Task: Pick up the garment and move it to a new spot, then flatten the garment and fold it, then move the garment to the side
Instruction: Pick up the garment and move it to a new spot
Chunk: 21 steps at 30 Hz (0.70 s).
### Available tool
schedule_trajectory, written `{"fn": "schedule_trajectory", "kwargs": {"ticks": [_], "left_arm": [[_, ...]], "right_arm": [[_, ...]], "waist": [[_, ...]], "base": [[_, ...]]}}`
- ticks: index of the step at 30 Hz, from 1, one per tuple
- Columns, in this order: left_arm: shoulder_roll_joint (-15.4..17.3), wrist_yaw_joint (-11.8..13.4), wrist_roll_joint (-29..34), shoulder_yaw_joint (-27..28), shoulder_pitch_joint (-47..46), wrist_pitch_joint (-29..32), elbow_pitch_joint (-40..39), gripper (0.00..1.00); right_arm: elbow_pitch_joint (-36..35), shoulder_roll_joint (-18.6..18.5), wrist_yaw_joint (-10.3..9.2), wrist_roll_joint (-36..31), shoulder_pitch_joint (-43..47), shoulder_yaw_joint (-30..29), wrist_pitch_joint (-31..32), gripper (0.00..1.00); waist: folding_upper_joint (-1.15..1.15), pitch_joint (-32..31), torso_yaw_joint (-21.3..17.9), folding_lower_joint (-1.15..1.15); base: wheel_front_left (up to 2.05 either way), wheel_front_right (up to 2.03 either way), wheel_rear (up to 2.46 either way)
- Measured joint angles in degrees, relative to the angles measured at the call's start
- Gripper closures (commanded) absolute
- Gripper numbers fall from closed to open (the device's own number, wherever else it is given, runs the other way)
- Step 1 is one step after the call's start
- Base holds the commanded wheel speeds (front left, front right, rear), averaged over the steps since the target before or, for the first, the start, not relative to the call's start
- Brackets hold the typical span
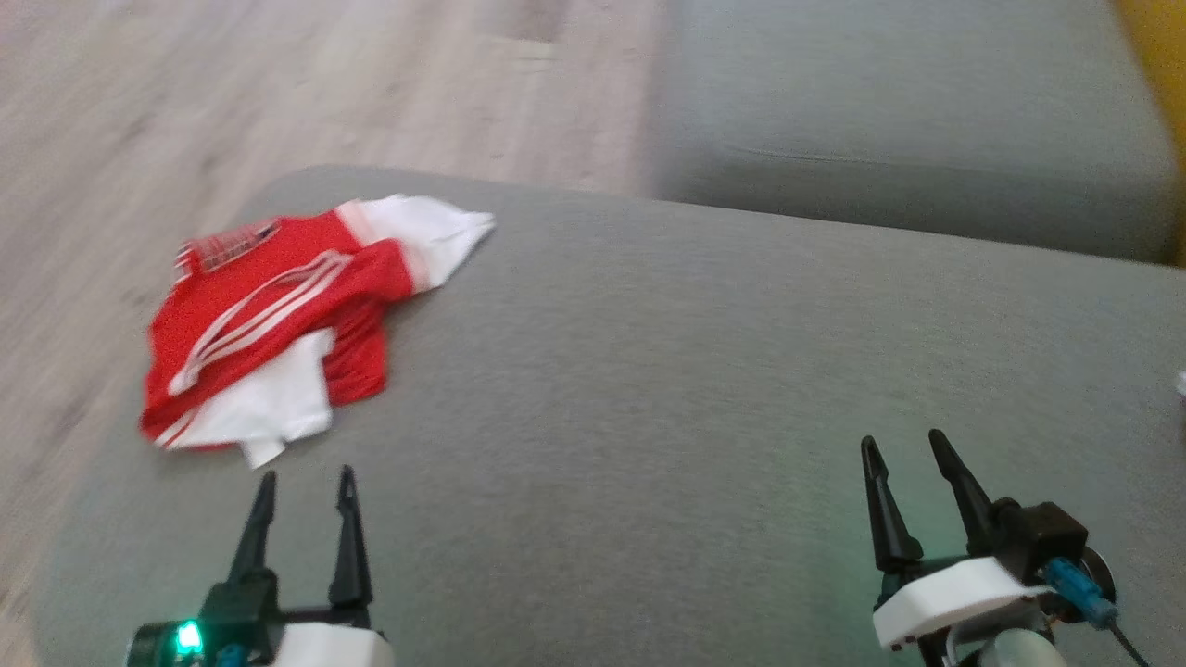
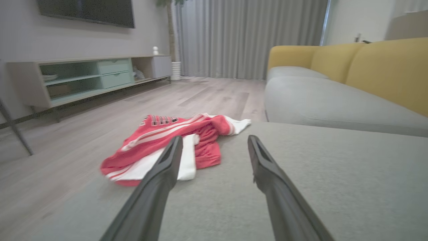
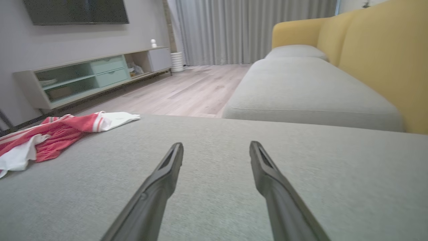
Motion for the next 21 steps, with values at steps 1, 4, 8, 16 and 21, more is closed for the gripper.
{"fn": "schedule_trajectory", "kwargs": {"ticks": [1,4,8,16,21], "left_arm": [[-0.02,-0.01,0.0,0.46,0.01,-0.01,-0.1,0.0],[0.01,0.0,-0.01,1.98,0.09,0.0,-0.32,0.0],[0.01,0.1,-0.03,4.46,0.38,-0.01,-1.19,0.0],[-0.09,0.42,-0.27,7.22,-0.98,-0.01,-3.48,0.0],[-0.1,-1.88,0.69,6.39,-11.15,-0.01,-0.75,0.0]], "right_arm": [[-0.03,0.01,0.0,0.01,0.0,-0.03,0.0,0.0],[-0.1,0.04,0.0,0.12,-0.03,-0.12,0.0,0.0],[0.11,0.09,0.0,0.2,-0.45,0.55,0.0,0.0],[1.13,-0.37,0.0,-3.35,-5.31,0.48,0.0,0.0],[0.16,-5.15,0.0,-5.19,-6.81,-1.23,0.0,0.0]], "waist": [[0.0,0.08,1.39,0.0],[0.0,0.34,5.73,0.0],[0.0,0.93,11.26,0.0],[0.0,6.34,15.73,0.0],[0.0,11.6,16.45,0.01]], "base": [[0.0,0.0,0.0],[0.0,0.0,0.0],[0.0,0.0,0.0],[0.0,0.0,0.0],[0.0,0.0,0.0]]}}
